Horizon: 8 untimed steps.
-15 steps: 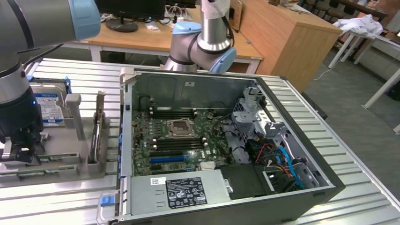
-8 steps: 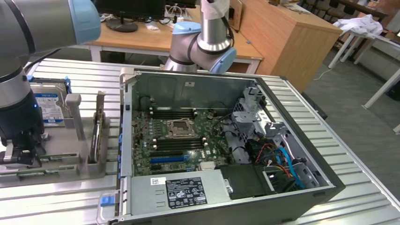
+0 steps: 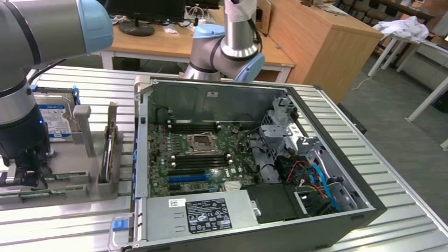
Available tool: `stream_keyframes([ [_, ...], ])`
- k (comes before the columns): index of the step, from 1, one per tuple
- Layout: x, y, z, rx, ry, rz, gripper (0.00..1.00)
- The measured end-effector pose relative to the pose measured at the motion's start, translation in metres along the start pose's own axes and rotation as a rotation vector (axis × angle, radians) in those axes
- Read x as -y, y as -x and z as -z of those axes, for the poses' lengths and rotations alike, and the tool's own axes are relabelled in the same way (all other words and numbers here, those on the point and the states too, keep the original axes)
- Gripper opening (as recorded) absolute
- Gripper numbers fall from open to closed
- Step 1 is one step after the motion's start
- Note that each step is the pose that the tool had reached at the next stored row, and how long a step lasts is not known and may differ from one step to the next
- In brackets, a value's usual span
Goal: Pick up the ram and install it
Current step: 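Pick up the ram and move it above insertion slot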
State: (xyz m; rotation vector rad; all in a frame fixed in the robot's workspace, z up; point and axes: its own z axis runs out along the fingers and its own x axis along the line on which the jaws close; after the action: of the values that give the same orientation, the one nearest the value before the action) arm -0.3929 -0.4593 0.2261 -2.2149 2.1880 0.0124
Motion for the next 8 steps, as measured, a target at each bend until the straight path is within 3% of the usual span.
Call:
stream_keyframes([
  [8, 0.0, -0.0019, -0.0001, 0.0001, -0.0001, 0.0, 0.36],
])
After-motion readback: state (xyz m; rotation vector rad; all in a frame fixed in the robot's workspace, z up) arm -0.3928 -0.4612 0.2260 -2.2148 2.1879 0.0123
